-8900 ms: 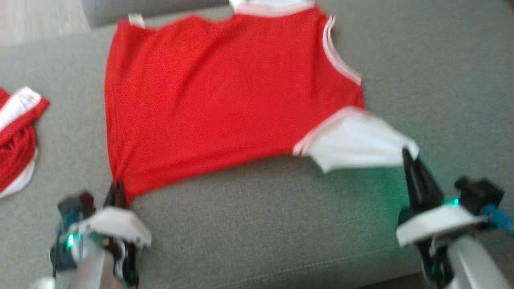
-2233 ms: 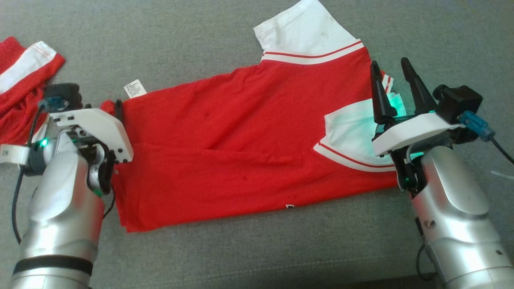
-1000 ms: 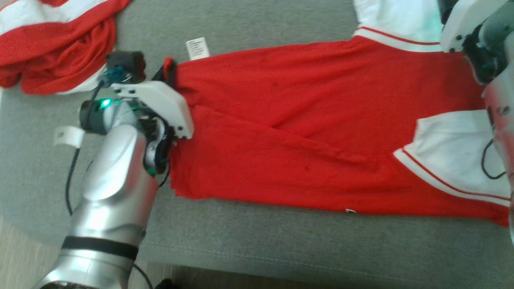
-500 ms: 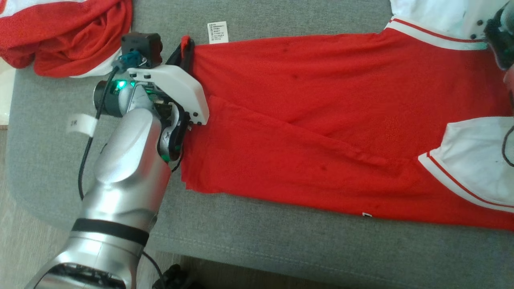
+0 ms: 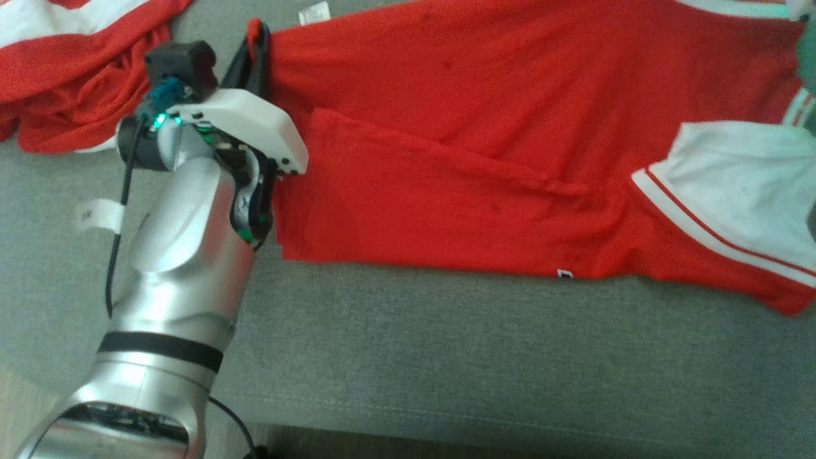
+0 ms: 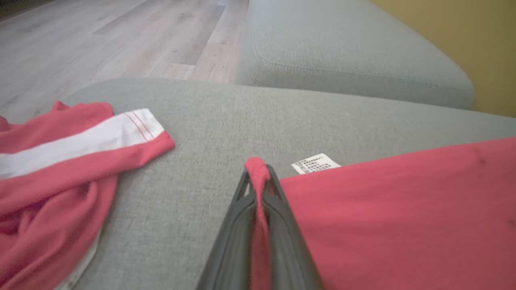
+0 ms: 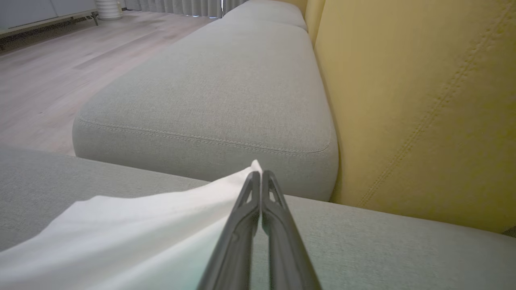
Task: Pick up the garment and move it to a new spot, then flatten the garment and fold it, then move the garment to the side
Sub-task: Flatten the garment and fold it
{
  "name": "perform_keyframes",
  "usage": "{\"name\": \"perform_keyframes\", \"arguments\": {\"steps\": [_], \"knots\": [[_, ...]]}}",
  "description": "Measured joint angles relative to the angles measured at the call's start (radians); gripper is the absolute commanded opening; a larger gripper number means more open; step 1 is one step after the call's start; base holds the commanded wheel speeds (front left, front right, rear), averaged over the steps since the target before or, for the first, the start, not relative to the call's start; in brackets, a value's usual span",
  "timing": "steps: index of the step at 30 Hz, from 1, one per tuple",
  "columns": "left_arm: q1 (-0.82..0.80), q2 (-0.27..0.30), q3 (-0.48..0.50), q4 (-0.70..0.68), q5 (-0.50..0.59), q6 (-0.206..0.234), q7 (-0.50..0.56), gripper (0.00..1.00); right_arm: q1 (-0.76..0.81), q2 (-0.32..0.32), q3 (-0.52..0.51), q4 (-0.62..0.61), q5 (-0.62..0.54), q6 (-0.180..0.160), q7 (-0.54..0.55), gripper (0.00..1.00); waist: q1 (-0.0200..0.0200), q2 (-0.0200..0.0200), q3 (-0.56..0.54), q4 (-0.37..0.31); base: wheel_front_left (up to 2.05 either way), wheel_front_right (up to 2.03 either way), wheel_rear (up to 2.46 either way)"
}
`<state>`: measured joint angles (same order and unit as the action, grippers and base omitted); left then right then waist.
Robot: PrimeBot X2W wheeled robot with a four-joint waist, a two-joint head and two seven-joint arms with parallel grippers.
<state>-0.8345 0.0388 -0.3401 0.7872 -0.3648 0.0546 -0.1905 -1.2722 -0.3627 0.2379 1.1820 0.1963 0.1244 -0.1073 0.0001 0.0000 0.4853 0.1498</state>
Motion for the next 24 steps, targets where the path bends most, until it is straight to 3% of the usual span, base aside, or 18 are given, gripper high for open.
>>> {"name": "perform_keyframes", "arguments": {"steps": [10,24], "knots": [[0.001,0.026,0.03,0.006,0.0,-0.002,-0.058,0.0,0.04,0.065,0.022,0.009,0.06,0.0,-0.088,0.0,0.0,0.0,-0.053,-0.071,0.0,0.0,0.0],[0.286,0.065,0.112,-0.082,0.038,0.0,-0.059,0.0,0.506,0.084,0.092,-0.256,0.368,0.0,-0.14,0.0,-0.0001,0.0,-0.19,-0.167,0.0,0.0,0.0]]}}
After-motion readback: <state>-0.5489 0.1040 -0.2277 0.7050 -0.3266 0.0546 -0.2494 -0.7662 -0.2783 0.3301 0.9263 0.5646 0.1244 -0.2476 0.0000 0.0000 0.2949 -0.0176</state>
